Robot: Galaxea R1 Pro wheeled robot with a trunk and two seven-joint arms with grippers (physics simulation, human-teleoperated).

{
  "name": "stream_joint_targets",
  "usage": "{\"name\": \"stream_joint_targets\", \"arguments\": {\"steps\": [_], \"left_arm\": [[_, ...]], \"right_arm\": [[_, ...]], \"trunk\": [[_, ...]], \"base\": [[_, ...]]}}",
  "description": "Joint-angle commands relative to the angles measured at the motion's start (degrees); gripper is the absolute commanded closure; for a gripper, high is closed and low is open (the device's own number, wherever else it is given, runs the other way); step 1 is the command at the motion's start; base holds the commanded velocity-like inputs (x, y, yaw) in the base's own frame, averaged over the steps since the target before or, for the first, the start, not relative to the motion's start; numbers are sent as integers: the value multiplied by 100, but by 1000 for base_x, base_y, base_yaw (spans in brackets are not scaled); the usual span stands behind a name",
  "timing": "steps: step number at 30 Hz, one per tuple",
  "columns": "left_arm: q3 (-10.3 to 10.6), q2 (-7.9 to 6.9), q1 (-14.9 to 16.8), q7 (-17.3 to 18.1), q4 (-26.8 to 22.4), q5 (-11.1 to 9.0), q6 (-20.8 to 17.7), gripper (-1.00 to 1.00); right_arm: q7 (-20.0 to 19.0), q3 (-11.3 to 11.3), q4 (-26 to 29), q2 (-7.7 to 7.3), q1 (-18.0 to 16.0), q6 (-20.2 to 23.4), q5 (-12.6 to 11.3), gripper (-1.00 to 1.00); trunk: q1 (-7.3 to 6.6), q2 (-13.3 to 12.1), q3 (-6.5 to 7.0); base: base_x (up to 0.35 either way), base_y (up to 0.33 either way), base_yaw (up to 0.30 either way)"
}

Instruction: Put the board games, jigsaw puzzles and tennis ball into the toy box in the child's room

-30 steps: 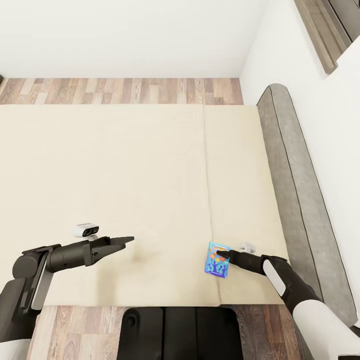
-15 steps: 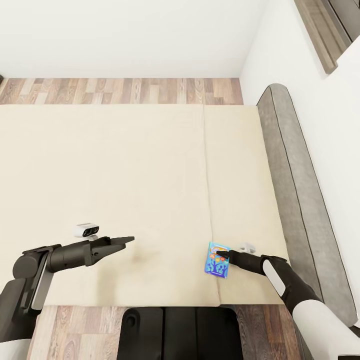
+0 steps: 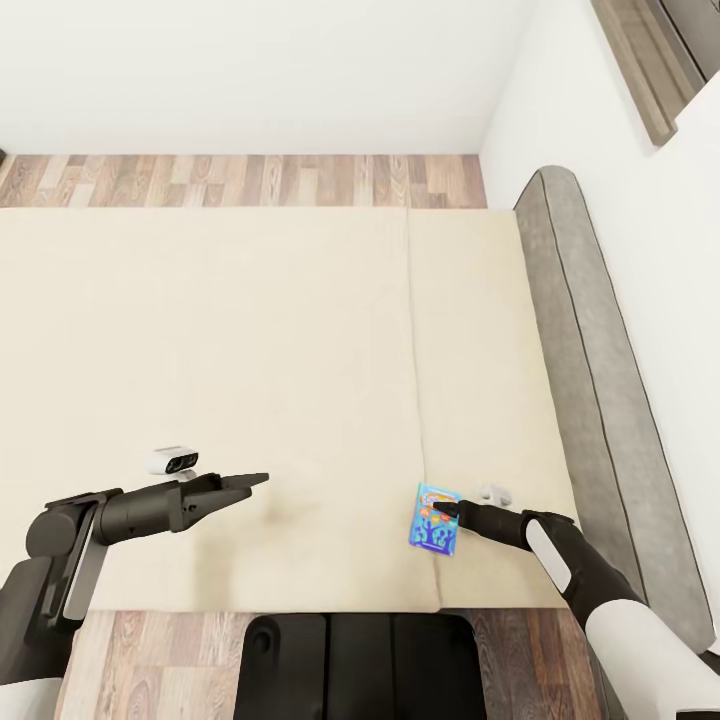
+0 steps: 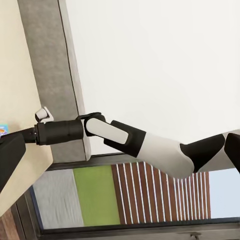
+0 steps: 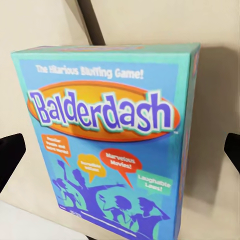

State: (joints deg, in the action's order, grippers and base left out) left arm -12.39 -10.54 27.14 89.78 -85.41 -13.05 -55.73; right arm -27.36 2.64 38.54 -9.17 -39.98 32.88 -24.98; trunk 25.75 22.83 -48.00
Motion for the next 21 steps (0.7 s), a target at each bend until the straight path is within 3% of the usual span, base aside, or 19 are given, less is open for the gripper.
{"name": "stream_joint_targets", "arguments": {"steps": [1, 21], "left_arm": [[0, -1, 2, 22, -2, 4, -61, -100], [-2, -8, 2, 22, -2, 4, -61, -100]], "right_arm": [[7, 18, 5, -6, -2, 25, -32, -100], [15, 18, 5, 2, -2, 22, -23, -100]], "trunk": [[3, 9, -12], [3, 9, -171]], "base": [[0, 0, 0], [0, 0, 0]]}}
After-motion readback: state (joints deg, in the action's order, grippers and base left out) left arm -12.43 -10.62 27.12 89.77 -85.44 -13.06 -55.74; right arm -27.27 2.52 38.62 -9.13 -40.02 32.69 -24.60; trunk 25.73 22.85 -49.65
